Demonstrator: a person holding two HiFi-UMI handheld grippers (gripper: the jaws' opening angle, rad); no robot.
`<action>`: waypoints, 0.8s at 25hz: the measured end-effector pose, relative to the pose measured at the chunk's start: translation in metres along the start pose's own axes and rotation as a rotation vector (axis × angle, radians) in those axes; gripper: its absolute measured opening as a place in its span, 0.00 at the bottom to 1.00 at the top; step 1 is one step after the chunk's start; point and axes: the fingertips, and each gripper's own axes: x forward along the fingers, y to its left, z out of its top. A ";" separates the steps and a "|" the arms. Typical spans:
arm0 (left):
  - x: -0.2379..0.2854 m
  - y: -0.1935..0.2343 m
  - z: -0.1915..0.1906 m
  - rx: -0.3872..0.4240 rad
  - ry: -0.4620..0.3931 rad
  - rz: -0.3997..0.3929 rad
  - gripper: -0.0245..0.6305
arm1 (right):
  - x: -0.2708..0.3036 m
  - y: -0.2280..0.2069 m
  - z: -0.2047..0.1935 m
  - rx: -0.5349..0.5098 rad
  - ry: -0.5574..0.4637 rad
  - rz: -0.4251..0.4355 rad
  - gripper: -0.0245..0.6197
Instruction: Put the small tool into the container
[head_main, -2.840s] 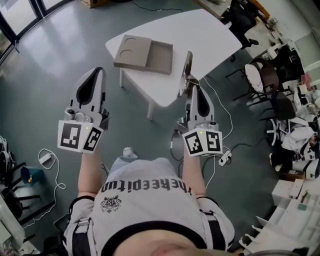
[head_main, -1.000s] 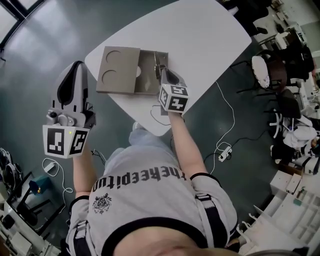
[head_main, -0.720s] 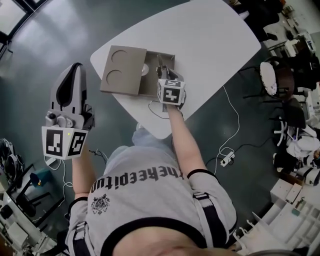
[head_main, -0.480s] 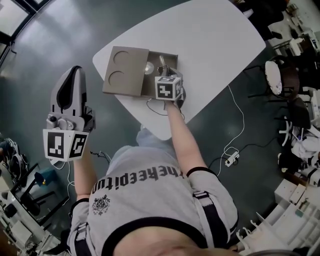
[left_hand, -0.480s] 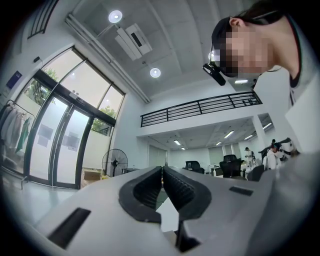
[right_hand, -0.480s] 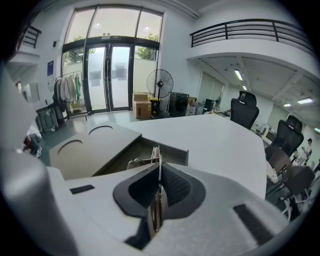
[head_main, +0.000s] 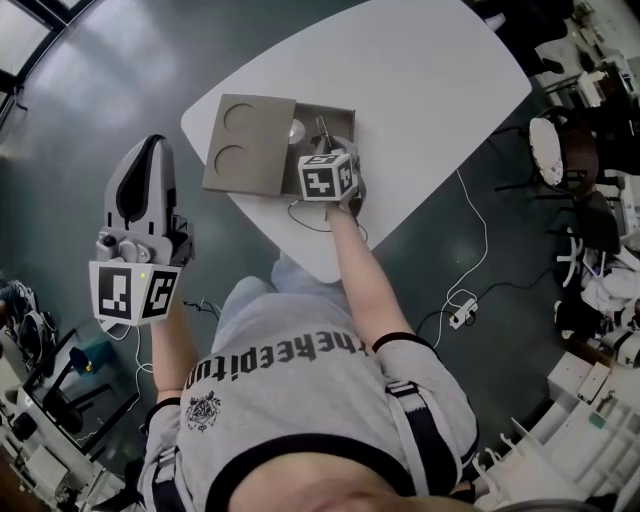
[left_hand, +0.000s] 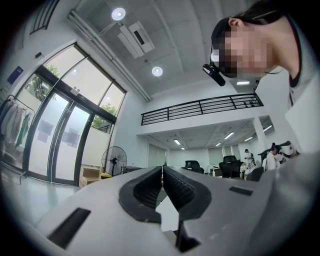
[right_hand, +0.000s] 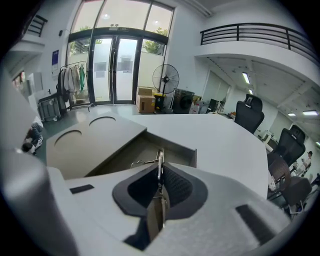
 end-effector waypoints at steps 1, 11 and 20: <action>-0.001 0.001 0.000 -0.002 -0.001 0.000 0.06 | 0.000 0.004 0.000 0.006 0.001 0.016 0.07; -0.009 0.025 0.005 -0.017 0.001 -0.038 0.06 | 0.005 0.045 -0.008 0.100 0.010 0.134 0.23; -0.006 0.029 0.012 -0.037 -0.007 -0.128 0.06 | -0.043 0.026 0.004 0.318 -0.124 0.104 0.04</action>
